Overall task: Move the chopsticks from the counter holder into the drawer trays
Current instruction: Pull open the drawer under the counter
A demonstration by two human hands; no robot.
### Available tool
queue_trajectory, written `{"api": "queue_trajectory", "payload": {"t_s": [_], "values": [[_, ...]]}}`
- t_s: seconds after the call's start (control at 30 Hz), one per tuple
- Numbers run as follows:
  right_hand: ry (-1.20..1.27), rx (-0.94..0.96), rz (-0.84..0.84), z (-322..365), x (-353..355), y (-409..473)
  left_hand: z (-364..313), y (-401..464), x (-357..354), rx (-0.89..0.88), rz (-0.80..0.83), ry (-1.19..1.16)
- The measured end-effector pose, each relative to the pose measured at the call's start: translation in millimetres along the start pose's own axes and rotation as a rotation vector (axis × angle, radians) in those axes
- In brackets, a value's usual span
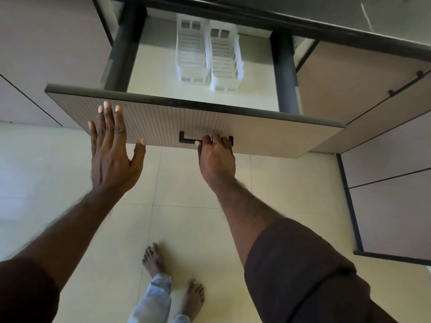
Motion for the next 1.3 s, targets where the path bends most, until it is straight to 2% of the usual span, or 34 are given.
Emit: {"api": "queue_trajectory", "payload": {"t_s": [0.4,0.6,0.67,0.83,0.97,1.3], "values": [[-0.028,-0.038,0.058,6,14,-68,-19,-31,37,0.002,0.03,-0.006],[-0.042,0.007,0.119,10,31,-79,-29,-25,48,-0.002,0.059,-0.009],[-0.029,0.03,0.082,15,49,-82,-33,-22,52,-0.01,0.065,-0.006],[0.096,0.164,-0.166,30,101,-81,-48,-16,63,-0.022,0.084,-0.018],[0.136,0.201,-0.28,39,137,-66,-62,-7,77,-0.027,0.085,-0.027],[0.159,0.188,-0.316,45,194,-58,-98,13,142,-0.085,0.029,-0.054]]}}
Point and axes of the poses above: each hand's wrist, its own y-axis towards the middle knuckle, its own x-axis out of the back of the hand, z = x × y, the point moved 2 cm from there along y, towards the middle knuckle, and after that the axes turned 6 degrees about -x, right-handed, at the moved point
